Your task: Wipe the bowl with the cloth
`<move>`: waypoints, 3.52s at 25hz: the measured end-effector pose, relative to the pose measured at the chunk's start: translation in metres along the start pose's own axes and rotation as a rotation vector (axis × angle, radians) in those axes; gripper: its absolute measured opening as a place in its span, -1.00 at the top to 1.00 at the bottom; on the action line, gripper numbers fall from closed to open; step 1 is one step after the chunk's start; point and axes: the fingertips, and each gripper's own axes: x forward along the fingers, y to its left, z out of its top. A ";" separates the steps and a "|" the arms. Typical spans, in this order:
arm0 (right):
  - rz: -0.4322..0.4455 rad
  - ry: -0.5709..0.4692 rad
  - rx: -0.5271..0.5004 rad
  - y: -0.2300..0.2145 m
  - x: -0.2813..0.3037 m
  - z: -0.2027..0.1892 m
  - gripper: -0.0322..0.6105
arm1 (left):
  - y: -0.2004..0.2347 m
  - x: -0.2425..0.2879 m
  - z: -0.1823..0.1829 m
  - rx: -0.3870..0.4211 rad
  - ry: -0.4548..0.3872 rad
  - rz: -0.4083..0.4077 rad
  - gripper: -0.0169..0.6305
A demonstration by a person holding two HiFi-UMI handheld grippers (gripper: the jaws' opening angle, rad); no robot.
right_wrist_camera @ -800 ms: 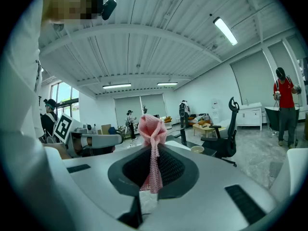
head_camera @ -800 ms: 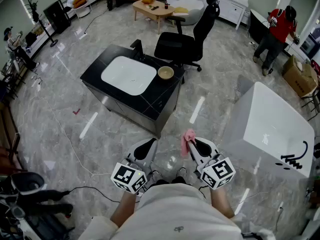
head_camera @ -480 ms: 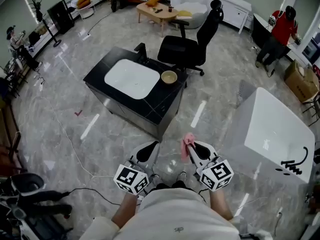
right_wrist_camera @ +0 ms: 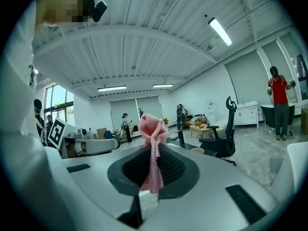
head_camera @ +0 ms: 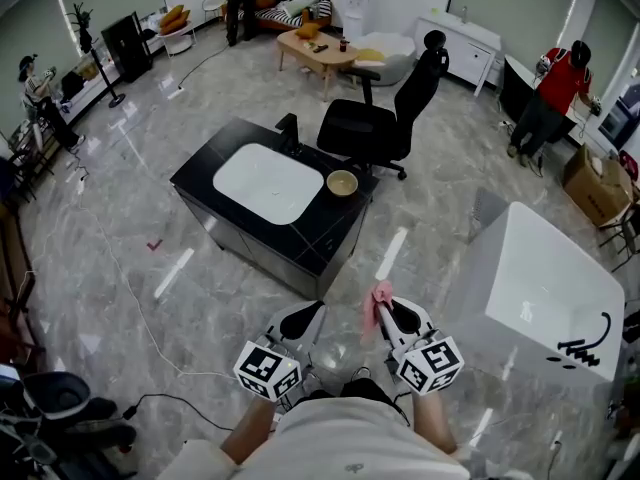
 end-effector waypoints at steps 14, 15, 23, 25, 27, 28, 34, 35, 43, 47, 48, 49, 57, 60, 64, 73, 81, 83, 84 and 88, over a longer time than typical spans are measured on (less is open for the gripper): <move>0.013 0.016 -0.006 -0.070 0.024 0.002 0.82 | 0.022 0.061 -0.015 -0.011 0.048 0.052 0.91; 0.021 0.014 -0.009 -0.081 0.026 0.005 0.82 | 0.023 0.073 -0.014 -0.013 0.045 0.060 0.91; 0.080 0.007 -0.022 -0.176 0.040 0.037 0.82 | 0.020 0.176 0.011 0.003 0.011 0.113 0.91; 0.091 0.012 -0.018 -0.198 0.040 0.039 0.82 | 0.013 0.202 0.012 -0.007 0.002 0.104 0.91; 0.101 0.027 -0.009 -0.219 0.041 0.037 0.82 | 0.006 0.224 0.011 -0.019 -0.009 0.090 0.91; 0.107 0.037 -0.003 -0.229 0.041 0.036 0.82 | 0.004 0.233 0.010 -0.026 -0.012 0.092 0.91; 0.143 0.058 0.023 -0.276 0.050 0.039 0.82 | 0.008 0.270 0.007 -0.006 0.019 0.158 0.91; 0.147 0.060 0.030 -0.280 0.052 0.038 0.82 | 0.010 0.272 0.006 -0.006 0.029 0.169 0.91; 0.172 0.087 0.059 -0.299 0.073 0.027 0.82 | 0.039 0.288 -0.010 -0.031 0.088 0.232 0.91; 0.148 0.088 0.064 -0.313 0.086 0.029 0.82 | 0.061 0.303 -0.017 -0.050 0.106 0.233 0.91; 0.140 0.087 0.068 -0.316 0.090 0.032 0.82 | 0.066 0.308 -0.016 -0.049 0.109 0.231 0.91; 0.135 0.085 0.069 -0.319 0.094 0.035 0.82 | 0.072 0.312 -0.014 -0.045 0.111 0.229 0.91; 0.154 0.090 0.005 -0.337 0.160 0.065 0.82 | 0.145 0.336 0.003 0.001 0.136 0.291 0.91; 0.159 0.077 -0.020 -0.342 0.190 0.076 0.82 | 0.185 0.340 0.003 -0.004 0.148 0.333 0.91; 0.147 0.051 -0.041 -0.344 0.223 0.088 0.82 | 0.228 0.341 0.007 -0.013 0.148 0.350 0.91; 0.156 0.057 -0.054 -0.344 0.281 0.102 0.82 | 0.276 0.356 0.014 0.009 0.176 0.354 0.91; 0.290 0.105 -0.062 -0.352 0.345 0.111 0.82 | 0.307 0.361 0.013 -0.055 0.175 0.474 0.91; 0.354 0.121 -0.076 -0.352 0.365 0.114 0.82 | 0.318 0.360 0.011 -0.084 0.166 0.535 0.91; 0.391 0.128 -0.085 -0.352 0.374 0.117 0.82 | 0.323 0.359 0.010 -0.102 0.156 0.573 0.91; 0.526 0.139 -0.115 -0.354 0.406 0.127 0.82 | 0.339 0.355 0.008 -0.172 0.106 0.720 0.91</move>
